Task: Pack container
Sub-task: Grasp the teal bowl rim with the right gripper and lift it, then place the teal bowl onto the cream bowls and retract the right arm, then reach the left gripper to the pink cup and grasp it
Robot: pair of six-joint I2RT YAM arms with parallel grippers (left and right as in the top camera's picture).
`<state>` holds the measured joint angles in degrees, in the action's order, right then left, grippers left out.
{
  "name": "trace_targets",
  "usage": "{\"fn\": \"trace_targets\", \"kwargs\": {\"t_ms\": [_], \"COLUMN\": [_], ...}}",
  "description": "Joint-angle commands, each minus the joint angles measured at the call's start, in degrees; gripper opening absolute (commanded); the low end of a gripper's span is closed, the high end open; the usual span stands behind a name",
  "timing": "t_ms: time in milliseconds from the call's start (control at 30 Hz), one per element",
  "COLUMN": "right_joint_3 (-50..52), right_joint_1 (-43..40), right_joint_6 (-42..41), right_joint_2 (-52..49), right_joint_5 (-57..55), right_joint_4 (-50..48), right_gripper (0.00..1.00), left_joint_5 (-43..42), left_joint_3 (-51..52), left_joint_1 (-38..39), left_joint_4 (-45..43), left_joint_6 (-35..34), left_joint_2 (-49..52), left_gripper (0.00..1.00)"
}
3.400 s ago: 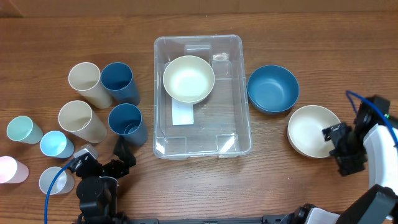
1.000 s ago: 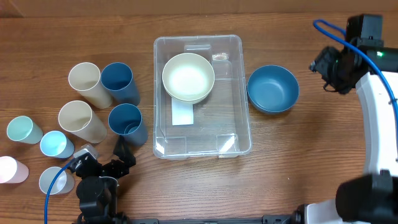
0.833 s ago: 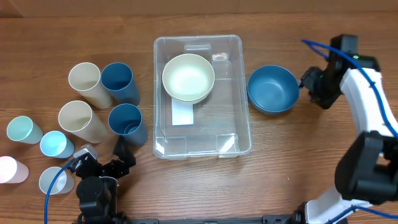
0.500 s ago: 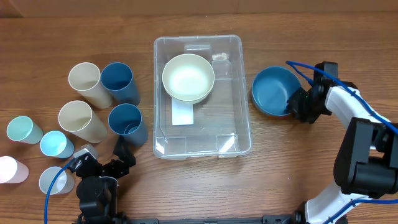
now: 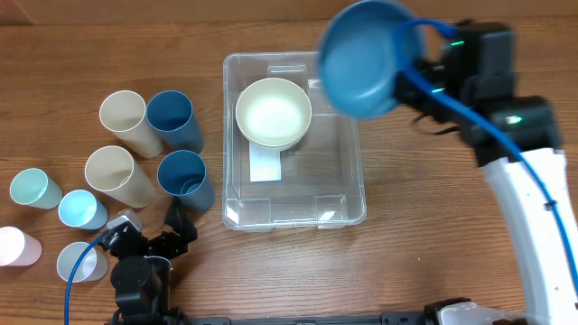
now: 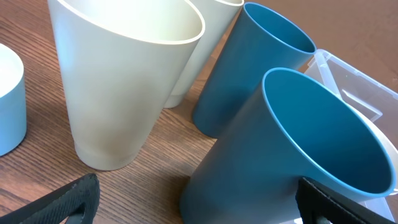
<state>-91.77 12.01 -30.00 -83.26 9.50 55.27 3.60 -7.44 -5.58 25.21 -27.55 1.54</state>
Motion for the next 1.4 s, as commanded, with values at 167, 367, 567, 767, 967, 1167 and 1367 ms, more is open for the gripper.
{"fn": "trace_targets", "kwargs": {"t_ms": [167, 367, 567, 767, 967, 1167, 1367], "right_joint_3": [0.2, -1.0, -2.2, -2.2, -2.2, -2.2, -2.2], "right_joint_1": [15.3, 15.3, 7.0, -23.4, -34.3, -34.2, -34.2], "right_joint_6": [-0.3, 7.8, 7.3, -5.8, -6.7, -6.7, -6.7], "right_joint_2": [-23.2, -24.5, -7.1, 0.4, -2.3, -2.3, -2.3], "right_joint_5": [-8.0, 0.0, -5.3, -8.1, -8.2, -8.2, -8.2], "right_joint_4": [-8.2, -15.7, -9.3, 4.6, 8.7, 8.7, 8.7], "right_gripper": [0.04, 0.53, 0.74, 0.9, 1.0, 1.0, 1.0], "left_joint_5": [-0.5, -0.5, -0.5, -0.5, -0.5, -9.2, -17.0], "left_joint_3": [0.2, 0.2, 0.2, 0.2, 0.2, -1.2, -19.2], "left_joint_1": [0.5, 0.5, 0.5, 0.5, 0.5, 0.5, 0.5], "left_joint_4": [-0.2, -0.2, -0.2, -0.2, -0.2, -0.8, 0.7], "left_joint_6": [-1.0, -1.0, -1.0, -1.0, -1.0, -1.2, -1.2], "left_joint_2": [-0.5, -0.5, -0.5, -0.5, -0.5, -0.5, -0.5], "left_gripper": [1.0, 1.0, 1.0, 1.0, 1.0, 1.0, 1.0]}}
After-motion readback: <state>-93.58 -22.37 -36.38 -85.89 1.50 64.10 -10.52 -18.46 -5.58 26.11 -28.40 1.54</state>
